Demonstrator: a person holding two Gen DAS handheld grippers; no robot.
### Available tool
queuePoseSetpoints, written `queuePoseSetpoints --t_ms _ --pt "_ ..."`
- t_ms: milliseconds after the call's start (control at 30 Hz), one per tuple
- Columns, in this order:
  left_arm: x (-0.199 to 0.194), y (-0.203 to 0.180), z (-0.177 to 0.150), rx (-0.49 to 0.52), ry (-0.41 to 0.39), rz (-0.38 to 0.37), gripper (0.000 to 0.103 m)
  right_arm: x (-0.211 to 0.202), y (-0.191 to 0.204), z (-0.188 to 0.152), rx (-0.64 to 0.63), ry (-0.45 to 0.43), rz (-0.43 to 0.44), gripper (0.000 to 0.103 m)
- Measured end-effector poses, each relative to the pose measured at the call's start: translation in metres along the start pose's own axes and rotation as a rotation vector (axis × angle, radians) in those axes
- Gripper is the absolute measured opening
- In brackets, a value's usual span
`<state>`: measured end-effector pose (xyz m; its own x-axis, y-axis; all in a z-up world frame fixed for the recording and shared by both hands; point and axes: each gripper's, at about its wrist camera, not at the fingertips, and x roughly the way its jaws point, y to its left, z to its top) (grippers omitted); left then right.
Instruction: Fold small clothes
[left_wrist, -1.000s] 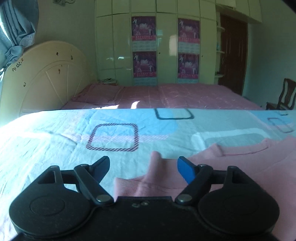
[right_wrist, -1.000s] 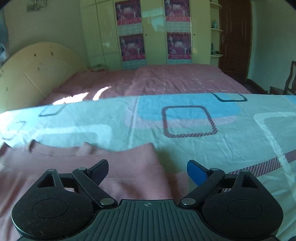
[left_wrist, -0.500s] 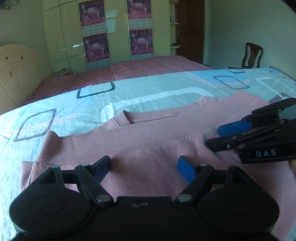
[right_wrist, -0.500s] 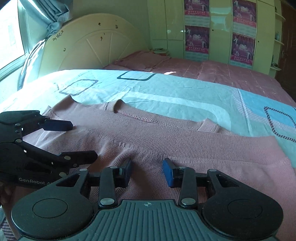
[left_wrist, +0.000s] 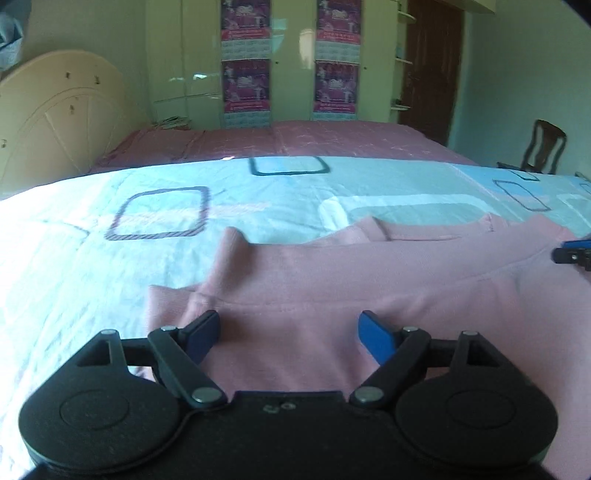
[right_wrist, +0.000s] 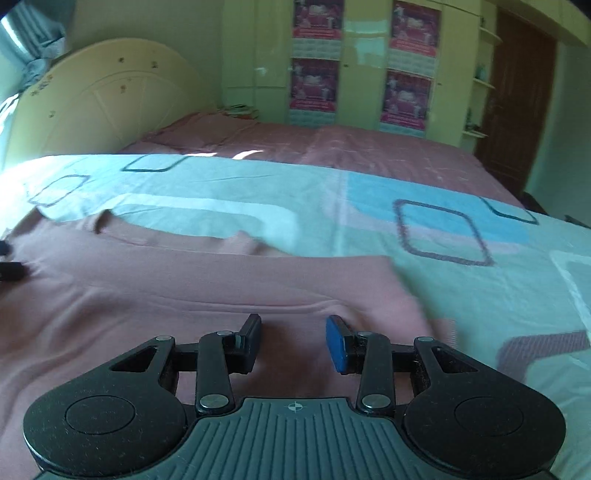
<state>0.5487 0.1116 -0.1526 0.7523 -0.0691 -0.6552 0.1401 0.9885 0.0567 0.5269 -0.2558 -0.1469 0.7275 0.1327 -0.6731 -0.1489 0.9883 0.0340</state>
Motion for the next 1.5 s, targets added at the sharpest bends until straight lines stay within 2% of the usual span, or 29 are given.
queuePoseSetpoints --t_ms 33,100,167,233,300,367,400,433,467,500,600,667,800,933,1000,1033,1133,1167,1267,1367,1500 --pt "0.0 0.001 -0.001 0.026 -0.002 0.028 0.082 -0.001 -0.005 -0.001 0.014 -0.001 -0.011 0.038" --pt "-0.004 0.006 -0.001 -0.025 -0.004 0.023 0.08 -0.007 -0.01 -0.002 0.052 0.005 -0.038 0.048" --pt "-0.019 0.0 0.0 -0.032 -0.033 0.019 0.08 -0.022 -0.002 -0.001 0.058 -0.023 -0.048 0.048" --pt "-0.038 -0.016 0.0 -0.008 -0.081 -0.008 0.08 -0.04 0.013 -0.002 0.051 -0.068 0.011 0.048" --pt "-0.055 -0.043 -0.005 0.023 -0.119 -0.062 0.08 -0.053 0.043 -0.008 -0.005 -0.087 0.107 0.048" --pt "-0.059 -0.068 -0.011 0.06 -0.109 -0.116 0.08 -0.053 0.073 -0.016 -0.071 -0.055 0.203 0.048" --pt "-0.056 -0.084 -0.016 0.09 -0.089 -0.139 0.08 -0.05 0.085 -0.021 -0.107 -0.028 0.224 0.048" --pt "-0.052 -0.093 -0.02 0.111 -0.066 -0.147 0.08 -0.044 0.099 -0.028 -0.153 0.001 0.201 0.048" --pt "-0.042 -0.104 -0.026 0.133 -0.017 -0.14 0.08 -0.041 0.108 -0.032 -0.188 -0.01 0.166 0.053" --pt "-0.037 -0.108 -0.03 0.129 -0.013 -0.118 0.081 -0.04 0.111 -0.033 -0.192 -0.015 0.151 0.054" --pt "-0.039 -0.102 -0.025 0.077 -0.007 -0.12 0.08 -0.043 0.109 -0.027 -0.156 -0.005 0.139 0.054" --pt "-0.045 -0.098 -0.025 0.065 -0.029 -0.12 0.08 -0.052 0.112 -0.028 -0.17 -0.033 0.17 0.054" --pt "-0.041 -0.092 -0.031 0.064 -0.011 -0.097 0.082 -0.048 0.117 -0.034 -0.212 0.006 0.168 0.054" --pt "-0.049 -0.066 -0.033 0.018 -0.016 -0.075 0.082 -0.059 0.082 -0.031 -0.11 -0.006 0.156 0.054" --pt "-0.054 -0.047 -0.038 0.004 -0.014 -0.005 0.083 -0.066 0.058 -0.035 -0.078 -0.019 0.046 0.054" --pt "-0.056 -0.035 -0.041 -0.018 -0.01 0.004 0.083 -0.068 0.045 -0.039 -0.05 -0.019 0.026 0.054" --pt "-0.058 -0.015 -0.047 -0.074 0.009 0.007 0.083 -0.065 0.005 -0.053 0.035 0.054 -0.038 0.054" --pt "-0.058 -0.014 -0.048 -0.071 0.011 0.011 0.083 -0.069 -0.002 -0.058 0.044 0.042 -0.02 0.054" --pt "-0.067 -0.026 -0.041 -0.076 0.001 0.039 0.081 -0.086 0.01 -0.054 0.016 0.015 -0.049 0.054" --pt "-0.081 -0.054 -0.038 -0.032 -0.049 -0.005 0.081 -0.107 0.037 -0.05 -0.009 -0.062 0.025 0.054" --pt "-0.08 -0.096 -0.039 0.03 -0.039 -0.055 0.081 -0.106 0.087 -0.041 -0.07 -0.073 0.152 0.054"
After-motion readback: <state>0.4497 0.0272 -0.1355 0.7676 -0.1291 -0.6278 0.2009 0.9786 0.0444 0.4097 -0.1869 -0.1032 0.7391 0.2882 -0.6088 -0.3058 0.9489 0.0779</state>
